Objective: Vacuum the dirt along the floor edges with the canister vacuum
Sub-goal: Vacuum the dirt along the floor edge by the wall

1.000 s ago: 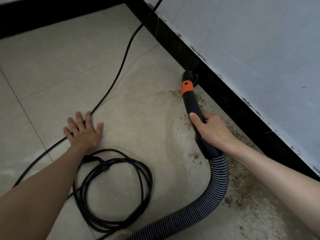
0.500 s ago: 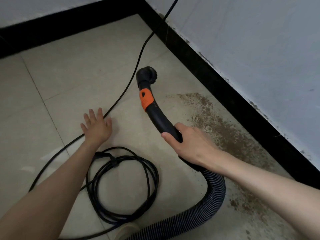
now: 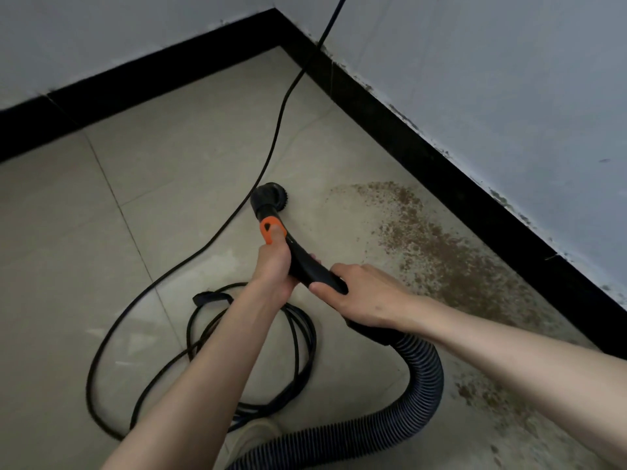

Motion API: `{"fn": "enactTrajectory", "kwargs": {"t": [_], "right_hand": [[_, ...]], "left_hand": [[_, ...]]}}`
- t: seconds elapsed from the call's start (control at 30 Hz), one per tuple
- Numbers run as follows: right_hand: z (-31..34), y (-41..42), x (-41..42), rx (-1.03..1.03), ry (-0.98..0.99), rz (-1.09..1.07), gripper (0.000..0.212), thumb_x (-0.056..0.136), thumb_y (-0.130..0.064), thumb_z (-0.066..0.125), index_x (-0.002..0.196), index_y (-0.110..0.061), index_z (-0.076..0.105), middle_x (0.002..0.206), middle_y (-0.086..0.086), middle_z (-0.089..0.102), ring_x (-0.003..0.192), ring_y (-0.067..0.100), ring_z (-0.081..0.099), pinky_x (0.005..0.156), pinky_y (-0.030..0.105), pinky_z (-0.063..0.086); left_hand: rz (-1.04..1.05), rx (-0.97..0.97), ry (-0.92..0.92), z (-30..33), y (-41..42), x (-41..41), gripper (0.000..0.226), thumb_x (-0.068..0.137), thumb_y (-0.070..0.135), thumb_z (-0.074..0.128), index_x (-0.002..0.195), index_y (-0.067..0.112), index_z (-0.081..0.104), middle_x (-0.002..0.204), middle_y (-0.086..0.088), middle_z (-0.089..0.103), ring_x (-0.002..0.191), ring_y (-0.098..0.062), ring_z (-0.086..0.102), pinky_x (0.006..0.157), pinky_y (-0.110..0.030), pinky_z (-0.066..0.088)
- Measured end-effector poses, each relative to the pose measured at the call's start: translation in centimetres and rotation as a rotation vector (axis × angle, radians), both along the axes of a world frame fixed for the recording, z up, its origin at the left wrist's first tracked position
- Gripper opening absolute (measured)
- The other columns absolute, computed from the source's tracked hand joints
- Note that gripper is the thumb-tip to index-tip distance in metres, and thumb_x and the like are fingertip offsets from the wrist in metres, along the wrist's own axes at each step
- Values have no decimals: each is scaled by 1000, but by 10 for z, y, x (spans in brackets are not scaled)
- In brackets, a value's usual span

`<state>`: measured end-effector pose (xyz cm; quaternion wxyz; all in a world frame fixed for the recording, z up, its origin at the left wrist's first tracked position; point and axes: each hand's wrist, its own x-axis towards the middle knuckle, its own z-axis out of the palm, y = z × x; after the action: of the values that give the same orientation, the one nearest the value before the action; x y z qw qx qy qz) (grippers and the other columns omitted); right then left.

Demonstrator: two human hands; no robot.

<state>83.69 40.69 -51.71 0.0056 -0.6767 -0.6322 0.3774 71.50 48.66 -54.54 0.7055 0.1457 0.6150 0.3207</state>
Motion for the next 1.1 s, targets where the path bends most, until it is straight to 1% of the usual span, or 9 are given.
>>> {"fn": "enactTrajectory", "kwargs": {"t": [0.13,0.2,0.37,0.47,0.57,0.73,0.83,0.97,1.1], "right_hand": [[-4,-1,1,-10,40,21,42,95,-65,38,91,-24,49,80,0,56,78,26,58,60,32,38],[-7,-6,7,-19,60,4,41,95,-64,40,91,-24,49,80,1,57,77,25,58,61,33,39],[-17,-33,42,-46,249,-188,34,92,-59,52,84,-26,57,76,-7,66,72,14,65,61,26,46],[-24,-54,54,-43,355,-328,34,88,-60,56,85,-27,62,79,-5,69,69,10,67,62,26,51],[-27,-59,50,15,338,-376,37,86,-62,56,87,-26,64,80,-4,70,68,11,67,63,30,53],[-26,-51,45,45,268,-387,43,86,-66,53,90,-25,64,79,-4,70,70,14,68,67,36,57],[-26,-52,46,47,260,-416,45,85,-67,53,89,-24,64,79,-2,70,70,16,68,68,38,58],[-25,-60,53,58,281,-480,48,84,-67,52,84,-20,63,78,0,70,68,18,68,66,39,56],[-24,-64,60,72,302,-556,50,82,-68,52,80,-19,62,75,1,70,66,18,67,60,35,53]], "left_hand": [[8,28,78,-3,-2,1,41,102,43,36,115,5,34,81,-13,51,60,-25,57,51,-35,49],[-25,18,79,-2,-4,8,41,102,43,35,118,6,33,83,-13,52,62,-26,57,53,-36,49],[-141,-1,47,2,-8,37,46,103,40,33,134,6,30,90,-15,51,68,-27,56,57,-39,49],[-175,-20,48,1,-10,47,42,103,41,33,128,8,34,86,-13,51,66,-26,56,53,-36,49],[-190,-40,55,-3,-10,49,43,102,45,36,121,7,37,83,-11,50,63,-24,55,48,-33,49],[-181,-51,39,-4,-1,49,51,99,47,42,128,6,39,82,-11,50,63,-23,54,59,-38,49],[-203,-56,49,-4,0,55,54,99,49,40,131,6,38,81,-11,51,64,-24,54,58,-37,49],[-262,-40,65,-4,-1,71,54,99,49,39,131,4,39,80,-11,50,64,-24,53,57,-37,48],[-337,-25,75,-2,1,88,55,100,49,38,129,3,40,82,-11,51,66,-23,52,62,-37,48]]}}
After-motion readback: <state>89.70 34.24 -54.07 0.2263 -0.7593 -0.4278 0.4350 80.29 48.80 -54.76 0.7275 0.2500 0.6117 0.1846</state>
